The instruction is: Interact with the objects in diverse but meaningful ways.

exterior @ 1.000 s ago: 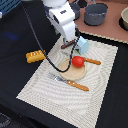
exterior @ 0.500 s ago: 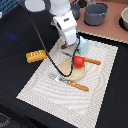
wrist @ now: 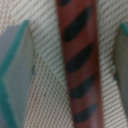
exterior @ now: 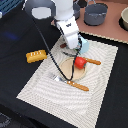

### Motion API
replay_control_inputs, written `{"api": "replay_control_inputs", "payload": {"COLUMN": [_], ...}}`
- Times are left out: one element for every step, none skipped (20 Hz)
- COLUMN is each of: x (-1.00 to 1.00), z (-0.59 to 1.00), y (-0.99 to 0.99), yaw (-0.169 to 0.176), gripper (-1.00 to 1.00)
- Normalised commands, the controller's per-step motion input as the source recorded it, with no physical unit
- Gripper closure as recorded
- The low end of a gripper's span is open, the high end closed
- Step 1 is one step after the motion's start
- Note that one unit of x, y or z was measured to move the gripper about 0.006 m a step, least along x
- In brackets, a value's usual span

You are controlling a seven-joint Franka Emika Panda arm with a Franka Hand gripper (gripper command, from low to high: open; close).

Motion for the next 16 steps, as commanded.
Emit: {"api": "replay_control_inputs", "payload": {"x": [0.21, 0.25, 0.19, 0.05, 0.0, -0.29, -0.35, -0.41, -0.52, -0.57, -0.6, -0.65, -0.61, -0.57, -0.45, -0.29], "z": [0.0, 0.0, 0.1, 0.33, 0.77, 1.0, 1.0, 1.0, 1.0, 1.0, 1.0, 1.0, 1.0, 1.0, 1.0, 1.0], "y": [0.19, 0.22, 0.22, 0.26, 0.33, 0.44, 0.44, 0.45, 0.41, 0.4, 0.41, 0.38, 0.38, 0.34, 0.27, 0.16], "yaw": [0.0, 0.0, 0.005, 0.014, 0.0, 0.0, 0.003, 0.0, 0.002, 0.007, 0.016, 0.023, 0.029, 0.029, 0.021, 0.011], "gripper": [1.0, 1.0, 1.0, 1.0, 1.0, 1.0, 1.0, 1.0, 1.0, 1.0, 1.0, 1.0, 1.0, 1.0, 1.0, 1.0]}}
